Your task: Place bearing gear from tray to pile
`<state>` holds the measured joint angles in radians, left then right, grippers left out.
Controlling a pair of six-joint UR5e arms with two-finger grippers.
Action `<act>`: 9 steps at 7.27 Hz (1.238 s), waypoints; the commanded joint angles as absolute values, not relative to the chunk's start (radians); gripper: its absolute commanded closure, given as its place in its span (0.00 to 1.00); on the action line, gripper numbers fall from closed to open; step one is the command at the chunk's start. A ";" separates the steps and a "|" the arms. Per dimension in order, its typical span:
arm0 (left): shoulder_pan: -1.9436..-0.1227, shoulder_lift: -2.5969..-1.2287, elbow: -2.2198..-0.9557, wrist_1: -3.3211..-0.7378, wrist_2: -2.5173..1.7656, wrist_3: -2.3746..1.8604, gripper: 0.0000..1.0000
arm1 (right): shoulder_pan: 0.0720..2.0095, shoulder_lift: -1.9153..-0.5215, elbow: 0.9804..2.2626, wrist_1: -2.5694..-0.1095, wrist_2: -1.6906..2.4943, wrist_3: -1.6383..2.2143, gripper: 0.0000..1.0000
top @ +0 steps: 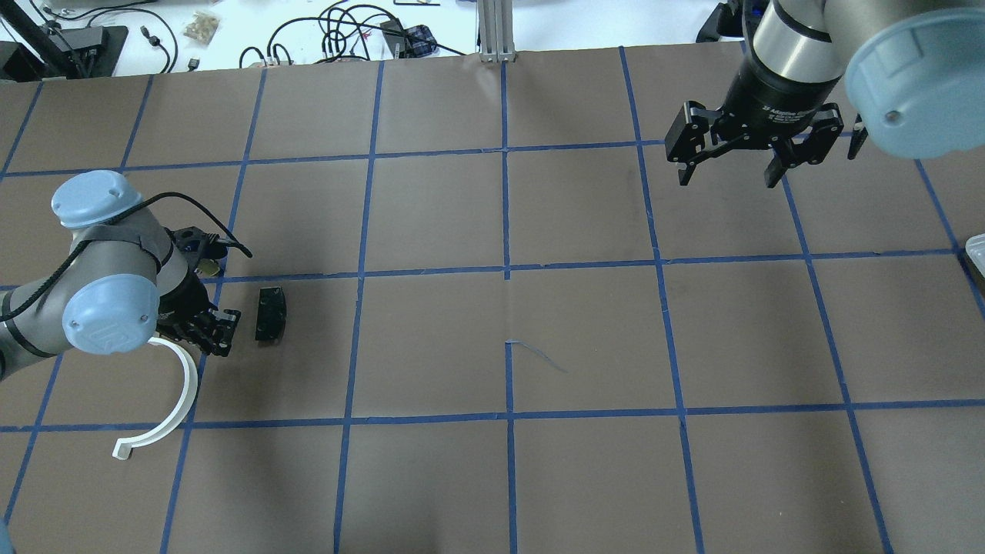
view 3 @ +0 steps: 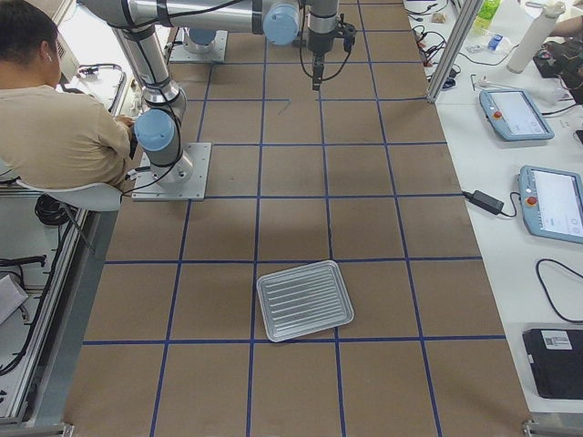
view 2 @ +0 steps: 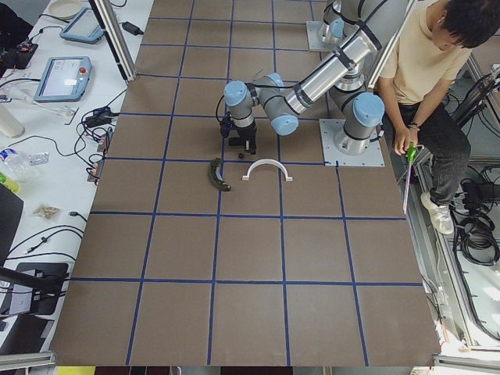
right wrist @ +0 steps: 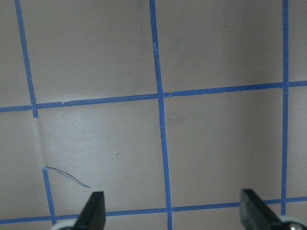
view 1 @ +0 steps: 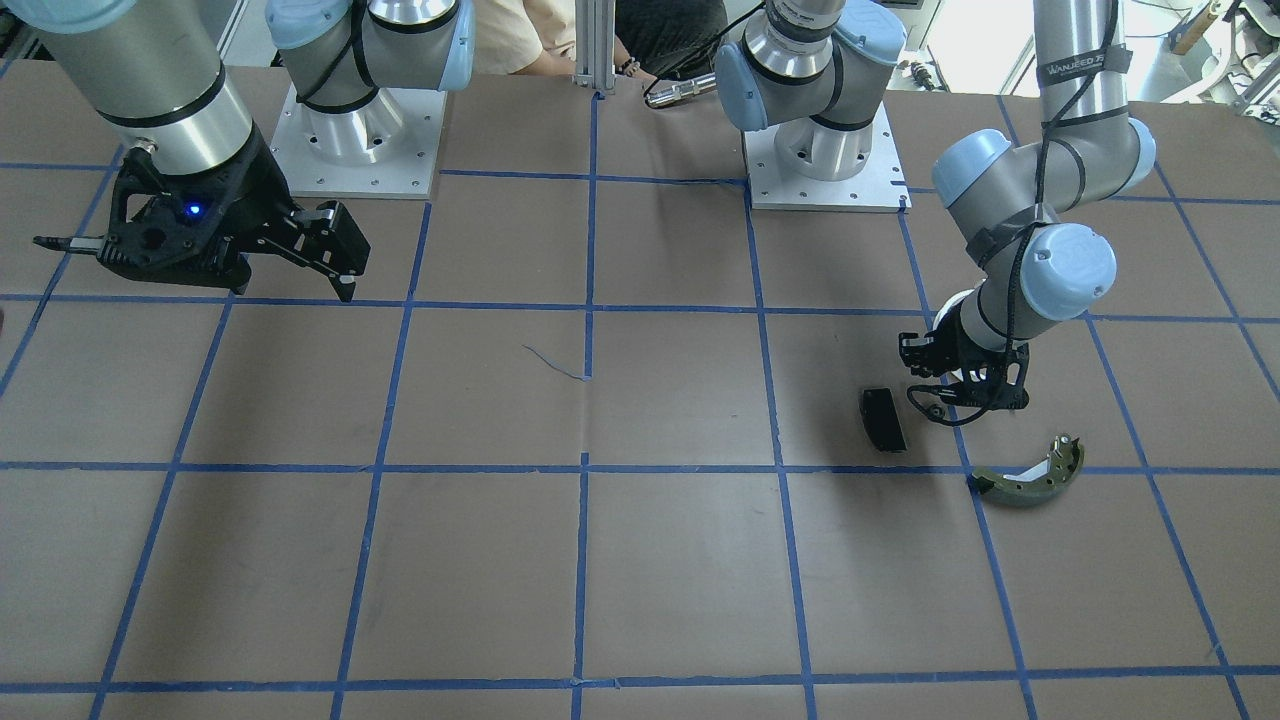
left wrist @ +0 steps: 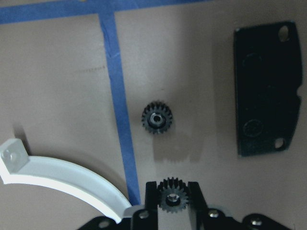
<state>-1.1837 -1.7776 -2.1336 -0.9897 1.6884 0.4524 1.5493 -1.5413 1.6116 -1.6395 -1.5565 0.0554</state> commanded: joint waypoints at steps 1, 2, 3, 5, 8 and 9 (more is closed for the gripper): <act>-1.184 -1.766 -2.126 -0.989 1.654 0.460 0.00 | 1.549 -1.542 1.611 -1.646 -1.555 0.055 0.00; -1.204 -1.741 -2.105 -1.006 1.640 0.451 0.00 | 1.549 -1.540 1.611 -1.649 -1.555 0.055 0.00; -1.210 -1.711 -2.059 -1.056 1.619 0.449 0.00 | 1.549 -1.540 1.611 -1.651 -1.554 0.055 0.00; -1.347 -1.687 -1.834 -1.319 1.603 0.346 0.00 | 1.549 -1.540 1.611 -1.649 -1.554 0.054 0.00; -1.555 -1.671 -1.567 -1.536 1.586 0.180 0.00 | 1.549 -1.543 1.612 -1.641 -1.551 0.054 0.00; -1.595 -1.642 -1.546 -1.529 1.589 0.181 0.00 | 1.549 -1.543 1.611 -1.641 -1.552 0.055 0.00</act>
